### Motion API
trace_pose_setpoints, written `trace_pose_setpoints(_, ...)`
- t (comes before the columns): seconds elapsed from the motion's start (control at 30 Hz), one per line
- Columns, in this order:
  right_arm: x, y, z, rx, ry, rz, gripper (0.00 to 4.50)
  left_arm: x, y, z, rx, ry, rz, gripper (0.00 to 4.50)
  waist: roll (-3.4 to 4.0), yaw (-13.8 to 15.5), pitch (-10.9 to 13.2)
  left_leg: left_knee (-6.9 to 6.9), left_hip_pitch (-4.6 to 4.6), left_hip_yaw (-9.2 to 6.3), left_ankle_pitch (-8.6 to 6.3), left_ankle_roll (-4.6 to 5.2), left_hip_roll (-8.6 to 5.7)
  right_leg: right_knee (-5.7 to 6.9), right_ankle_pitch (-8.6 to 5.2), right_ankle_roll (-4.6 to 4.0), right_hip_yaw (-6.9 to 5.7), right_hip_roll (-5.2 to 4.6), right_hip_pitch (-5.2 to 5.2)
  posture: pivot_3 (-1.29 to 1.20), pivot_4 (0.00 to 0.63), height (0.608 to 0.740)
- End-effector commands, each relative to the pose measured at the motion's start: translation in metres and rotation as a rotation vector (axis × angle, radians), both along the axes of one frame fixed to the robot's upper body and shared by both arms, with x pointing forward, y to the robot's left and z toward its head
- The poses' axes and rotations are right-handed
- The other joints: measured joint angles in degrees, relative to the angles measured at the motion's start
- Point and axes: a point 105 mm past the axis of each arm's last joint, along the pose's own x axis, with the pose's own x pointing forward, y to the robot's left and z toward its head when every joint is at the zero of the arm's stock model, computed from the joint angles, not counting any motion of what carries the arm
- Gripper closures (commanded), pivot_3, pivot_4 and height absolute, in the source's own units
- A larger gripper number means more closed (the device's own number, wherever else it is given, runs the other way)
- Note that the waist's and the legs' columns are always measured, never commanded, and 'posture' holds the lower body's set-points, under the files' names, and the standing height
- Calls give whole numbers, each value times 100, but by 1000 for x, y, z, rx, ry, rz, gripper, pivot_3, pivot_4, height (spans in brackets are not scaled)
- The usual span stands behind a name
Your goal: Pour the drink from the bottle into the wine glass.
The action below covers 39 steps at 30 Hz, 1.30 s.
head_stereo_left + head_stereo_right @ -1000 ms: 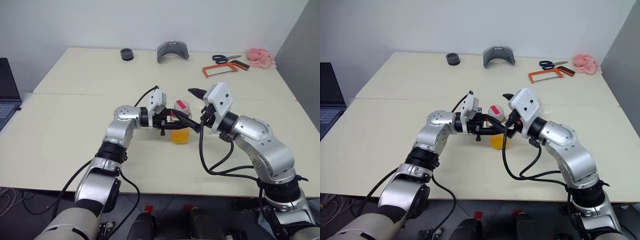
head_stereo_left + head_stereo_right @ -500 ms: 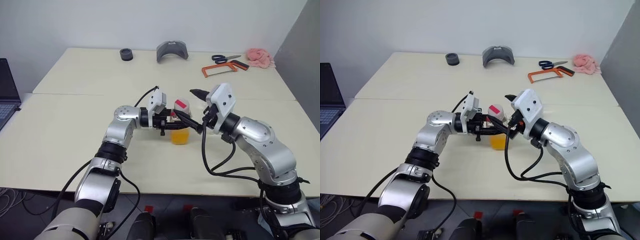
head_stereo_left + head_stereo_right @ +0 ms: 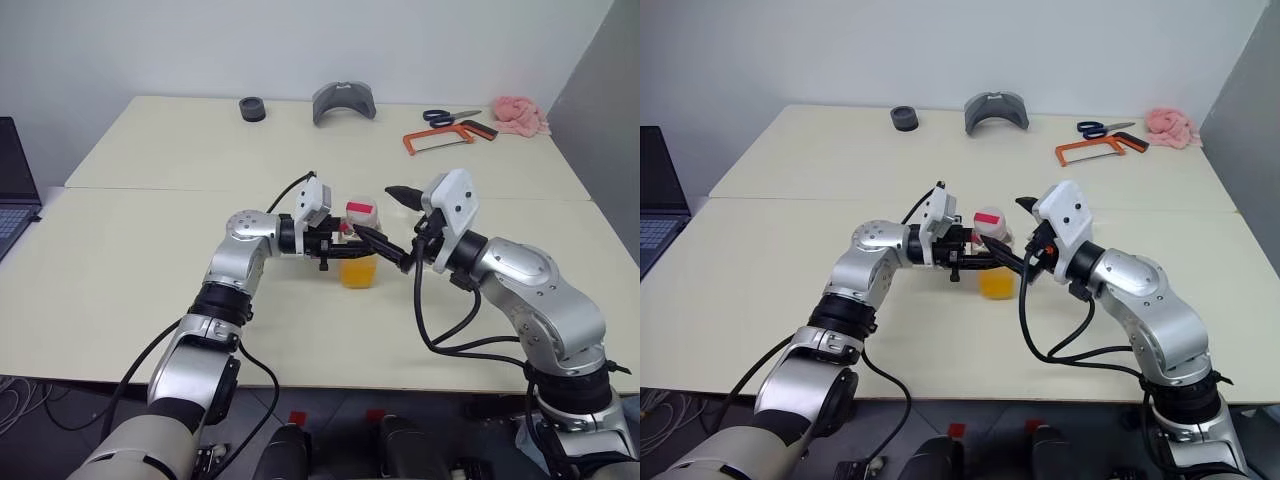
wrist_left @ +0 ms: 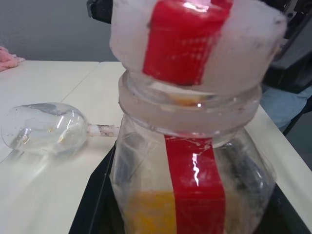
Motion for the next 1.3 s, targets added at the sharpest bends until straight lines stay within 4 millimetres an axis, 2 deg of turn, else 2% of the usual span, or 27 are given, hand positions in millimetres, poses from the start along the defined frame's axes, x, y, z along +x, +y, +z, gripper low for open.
trace_pose_setpoints(0.03, -3, -9, 16, 28, -55, -24, 200, 1, 1, 18, -35, -64, -6, 2802, 0, 0, 0, 0, 0, 1, 0, 0, 0, 0, 0, 0, 0, 0, 0, 0, 150, 740)
trace_pose_setpoints(0.53, -11, -6, 15, 37, -23, 19, 200, 1, 2, 17, -32, -69, -2, 2805, 0, 0, 0, 0, 0, 1, 0, 0, 0, 0, 0, 0, 0, 0, 0, 0, 150, 740)
trace_pose_setpoints(0.73, -20, 1, 13, 51, 14, 96, 200, 1, 2, 17, -34, -70, 0, 2805, 0, 0, 0, 0, 0, 0, 0, 0, 0, 0, 0, 0, 0, 0, 0, 0, 150, 740)
trace_pose_setpoints(1.3, -17, -1, 12, 47, 15, 85, 200, 0, 1, 18, -33, -75, -6, 2805, 0, 0, 0, 0, 0, 1, 0, 0, 0, 0, 0, 0, 0, 0, 0, 0, 150, 740)
